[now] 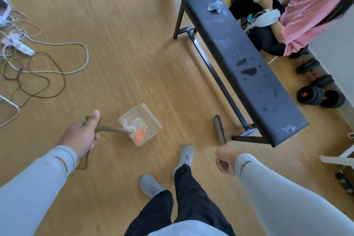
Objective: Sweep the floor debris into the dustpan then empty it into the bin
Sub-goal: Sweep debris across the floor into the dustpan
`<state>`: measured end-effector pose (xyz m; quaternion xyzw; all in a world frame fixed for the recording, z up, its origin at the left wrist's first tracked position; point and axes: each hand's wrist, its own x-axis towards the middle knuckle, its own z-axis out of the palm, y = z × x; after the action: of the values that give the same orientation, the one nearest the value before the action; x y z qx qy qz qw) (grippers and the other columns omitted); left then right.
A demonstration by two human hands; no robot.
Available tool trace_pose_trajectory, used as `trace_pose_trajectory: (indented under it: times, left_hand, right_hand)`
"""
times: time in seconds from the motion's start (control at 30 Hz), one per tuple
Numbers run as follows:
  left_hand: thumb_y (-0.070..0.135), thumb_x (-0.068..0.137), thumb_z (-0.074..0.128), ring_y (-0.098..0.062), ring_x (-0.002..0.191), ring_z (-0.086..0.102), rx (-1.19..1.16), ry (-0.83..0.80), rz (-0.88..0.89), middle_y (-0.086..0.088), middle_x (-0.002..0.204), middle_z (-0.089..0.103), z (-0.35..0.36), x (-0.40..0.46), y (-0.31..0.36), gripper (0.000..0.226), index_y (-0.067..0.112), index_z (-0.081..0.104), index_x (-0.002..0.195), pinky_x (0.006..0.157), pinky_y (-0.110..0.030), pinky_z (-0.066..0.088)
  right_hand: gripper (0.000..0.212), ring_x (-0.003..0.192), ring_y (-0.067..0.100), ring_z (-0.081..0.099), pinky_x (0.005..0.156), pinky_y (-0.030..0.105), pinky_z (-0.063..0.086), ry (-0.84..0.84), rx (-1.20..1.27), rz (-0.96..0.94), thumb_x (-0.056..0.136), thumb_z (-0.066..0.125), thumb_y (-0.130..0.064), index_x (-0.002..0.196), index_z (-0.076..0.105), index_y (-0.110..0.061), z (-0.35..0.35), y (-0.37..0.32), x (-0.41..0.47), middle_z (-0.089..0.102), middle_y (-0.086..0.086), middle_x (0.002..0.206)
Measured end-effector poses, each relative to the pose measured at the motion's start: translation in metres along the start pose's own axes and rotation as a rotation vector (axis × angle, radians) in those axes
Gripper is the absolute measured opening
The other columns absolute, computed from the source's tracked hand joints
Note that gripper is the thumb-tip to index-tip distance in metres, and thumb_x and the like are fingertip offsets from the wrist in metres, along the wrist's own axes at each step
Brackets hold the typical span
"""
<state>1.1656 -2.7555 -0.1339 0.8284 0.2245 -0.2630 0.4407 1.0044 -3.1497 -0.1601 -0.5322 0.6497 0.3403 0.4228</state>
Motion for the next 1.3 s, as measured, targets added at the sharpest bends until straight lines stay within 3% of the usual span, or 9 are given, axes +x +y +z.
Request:
trace_pose_trajectory:
  times: [0.17,0.47,0.63,0.77,0.93,1.07,1.17,1.23,1.3]
  left_hand:
    - [0.088,0.07,0.047,-0.023,0.044,0.046,-0.045,0.04,-0.024,-0.007,0.063,0.06,-0.017,-0.001,0.0,0.088,0.006,0.067,0.094,0.057,-0.037,0.046]
    - [0.087,0.069,0.048,-0.022,0.043,0.043,-0.137,0.114,-0.077,-0.009,0.064,0.059,-0.058,-0.01,-0.019,0.086,0.01,0.066,0.101,0.055,-0.035,0.044]
    - [0.078,0.09,0.046,-0.021,0.037,0.044,-0.112,0.15,-0.08,0.002,0.045,0.055,-0.075,-0.02,-0.028,0.075,0.005,0.063,0.088,0.056,-0.033,0.044]
    - [0.077,0.09,0.047,-0.022,0.043,0.045,-0.147,0.163,-0.101,-0.001,0.05,0.057,-0.087,-0.026,-0.038,0.075,0.004,0.063,0.087,0.059,-0.037,0.045]
    - [0.086,0.078,0.046,-0.021,0.044,0.044,-0.196,0.206,-0.172,-0.001,0.05,0.055,-0.09,-0.022,-0.049,0.078,0.011,0.065,0.09,0.059,-0.038,0.045]
    - [0.091,0.069,0.049,-0.021,0.042,0.038,-0.281,0.262,-0.214,-0.009,0.064,0.056,-0.08,-0.009,-0.057,0.09,0.009,0.065,0.102,0.056,-0.038,0.041]
    - [0.092,0.067,0.05,-0.021,0.041,0.036,-0.31,0.313,-0.233,-0.007,0.063,0.055,-0.073,-0.001,-0.047,0.089,0.012,0.065,0.102,0.054,-0.035,0.039]
    - [0.091,0.066,0.051,-0.019,0.038,0.036,-0.345,0.341,-0.254,-0.003,0.058,0.056,-0.07,0.003,-0.033,0.083,0.018,0.066,0.101,0.05,-0.03,0.039]
    - [0.091,0.064,0.052,-0.019,0.037,0.036,-0.365,0.356,-0.278,-0.005,0.06,0.055,-0.068,0.007,-0.014,0.083,0.018,0.065,0.1,0.048,-0.028,0.039]
  right_hand:
    - [0.018,0.075,0.023,0.059,0.055,0.028,0.053,-0.248,-0.015,-0.086,0.091,0.046,0.006,0.092,0.061,-0.004,0.102,-0.02,-0.043,0.06,0.013,0.088]
    - [0.023,0.052,0.015,0.045,0.043,0.024,0.04,-0.412,-0.016,-0.209,0.087,0.039,0.006,0.081,0.054,-0.011,0.173,-0.058,-0.11,0.05,0.006,0.064]
    - [0.013,0.042,0.009,0.039,0.04,0.021,0.032,-0.363,-0.102,-0.242,0.098,0.048,-0.007,0.099,0.06,-0.011,0.118,-0.062,-0.124,0.046,-0.001,0.052]
    - [0.026,0.041,0.01,0.04,0.038,0.02,0.032,-0.234,-0.197,-0.366,0.098,0.051,-0.006,0.119,0.064,-0.014,0.065,-0.088,-0.119,0.049,0.002,0.056]
    - [0.019,0.046,0.014,0.041,0.047,0.022,0.034,-0.012,-0.335,-0.437,0.098,0.045,-0.008,0.094,0.064,-0.01,0.052,-0.173,-0.061,0.05,0.006,0.059]
    - [0.031,0.065,0.023,0.053,0.066,0.028,0.044,0.13,-0.821,-0.562,0.097,0.047,-0.001,0.069,0.054,-0.014,0.079,-0.224,-0.013,0.056,0.004,0.069]
    - [0.036,0.06,0.02,0.052,0.056,0.023,0.041,0.13,-1.272,-0.676,0.089,0.053,0.0,0.059,0.046,-0.018,0.102,-0.212,0.0,0.053,0.002,0.071]
    - [0.014,0.063,0.015,0.047,0.053,0.022,0.039,-0.039,-1.102,-0.646,0.092,0.054,-0.005,0.079,0.06,-0.006,0.109,-0.186,-0.006,0.053,0.004,0.083]
    - [0.031,0.062,0.008,0.042,0.054,0.017,0.038,-0.136,-0.919,-0.576,0.097,0.048,-0.009,0.125,0.059,-0.003,0.1,-0.163,-0.01,0.053,0.007,0.099]
